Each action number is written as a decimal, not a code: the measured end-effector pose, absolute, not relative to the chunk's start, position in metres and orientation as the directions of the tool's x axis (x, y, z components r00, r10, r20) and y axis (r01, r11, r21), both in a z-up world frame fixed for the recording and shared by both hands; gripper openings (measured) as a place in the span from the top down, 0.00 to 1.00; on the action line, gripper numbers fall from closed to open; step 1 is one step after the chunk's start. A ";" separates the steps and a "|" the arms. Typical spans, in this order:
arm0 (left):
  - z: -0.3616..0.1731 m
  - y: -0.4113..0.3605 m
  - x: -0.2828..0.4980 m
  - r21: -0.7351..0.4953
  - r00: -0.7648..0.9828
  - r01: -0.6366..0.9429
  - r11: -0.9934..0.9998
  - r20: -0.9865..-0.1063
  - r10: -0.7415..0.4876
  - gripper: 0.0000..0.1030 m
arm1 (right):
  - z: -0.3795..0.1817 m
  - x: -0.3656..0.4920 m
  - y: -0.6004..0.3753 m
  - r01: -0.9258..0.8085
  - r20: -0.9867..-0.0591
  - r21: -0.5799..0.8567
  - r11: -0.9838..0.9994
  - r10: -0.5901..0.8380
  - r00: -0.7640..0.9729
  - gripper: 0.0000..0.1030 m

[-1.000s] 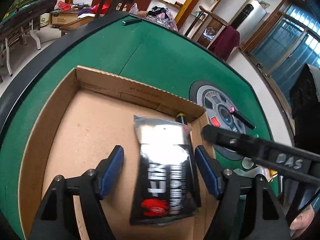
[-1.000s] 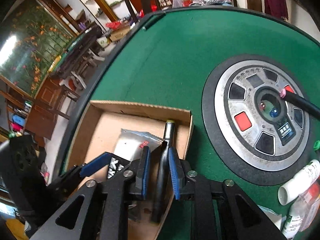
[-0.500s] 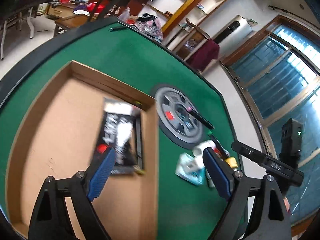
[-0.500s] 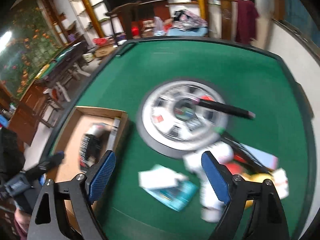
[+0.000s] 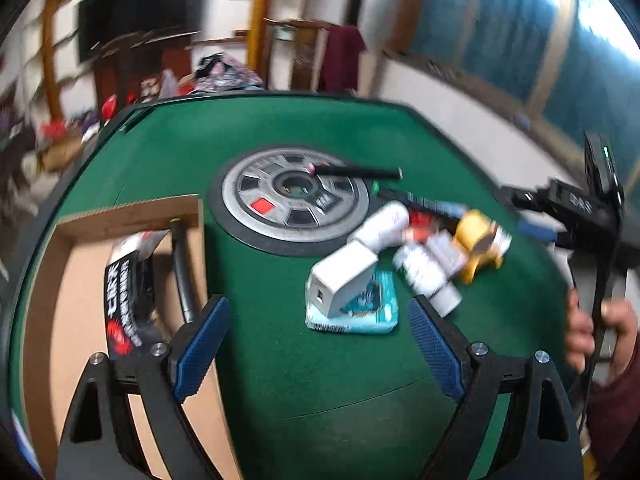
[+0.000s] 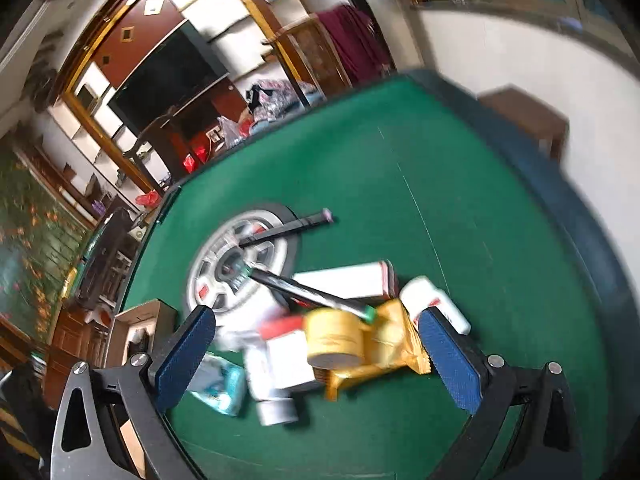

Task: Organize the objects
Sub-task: 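Grasp the white charger with the left tool, then grasp the tall white pill bottle with the right tool while the left tool lifts the charger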

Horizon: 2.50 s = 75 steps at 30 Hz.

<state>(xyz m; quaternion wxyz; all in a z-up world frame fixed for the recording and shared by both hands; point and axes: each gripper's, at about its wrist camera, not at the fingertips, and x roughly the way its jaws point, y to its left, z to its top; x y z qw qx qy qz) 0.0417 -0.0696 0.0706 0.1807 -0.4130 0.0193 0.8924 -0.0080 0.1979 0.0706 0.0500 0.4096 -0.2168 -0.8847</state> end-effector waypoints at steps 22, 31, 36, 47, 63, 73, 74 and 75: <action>0.024 -0.016 -0.013 0.015 -0.479 -0.482 -0.876 -0.842 0.249 0.59 | 0.029 -0.007 0.212 -0.133 -0.663 0.373 -0.918 -0.164 -0.731 0.00; 0.046 -0.036 0.000 -0.098 -0.528 -0.416 -0.904 -0.783 0.328 0.79 | 0.029 -0.009 0.202 -0.114 -0.665 0.317 -0.942 -0.135 -0.734 0.00; 0.069 -0.058 0.027 -0.160 -0.571 -0.391 -0.906 -0.730 0.375 0.79 | 0.029 -0.007 0.201 -0.114 -0.659 0.301 -0.947 -0.120 -0.743 0.00; 0.067 -0.083 0.067 -0.196 -0.508 -0.371 -0.908 -0.775 0.375 0.79 | 0.057 0.019 0.166 0.058 -0.620 0.297 -0.953 -0.239 -0.747 0.00; 0.017 -0.082 0.049 -0.242 -0.514 -0.247 -0.938 -0.788 0.338 0.79 | 0.053 0.004 0.105 0.276 -0.682 0.437 -0.856 -0.515 -0.519 0.00; 0.037 -0.109 0.077 -0.335 -0.548 -0.266 -0.904 -0.718 0.428 0.79 | 0.022 -0.011 0.089 0.263 -0.774 0.360 -0.895 -0.444 -0.450 0.37; 0.036 -0.109 0.077 -0.341 -0.548 -0.265 -0.902 -0.717 0.432 0.79 | 0.019 -0.013 0.085 0.255 -0.791 0.329 -0.909 -0.413 -0.452 0.41; 0.036 -0.110 0.077 -0.343 -0.548 -0.265 -0.901 -0.715 0.434 0.79 | 0.015 -0.015 0.082 0.248 -0.806 0.299 -0.922 -0.383 -0.452 0.44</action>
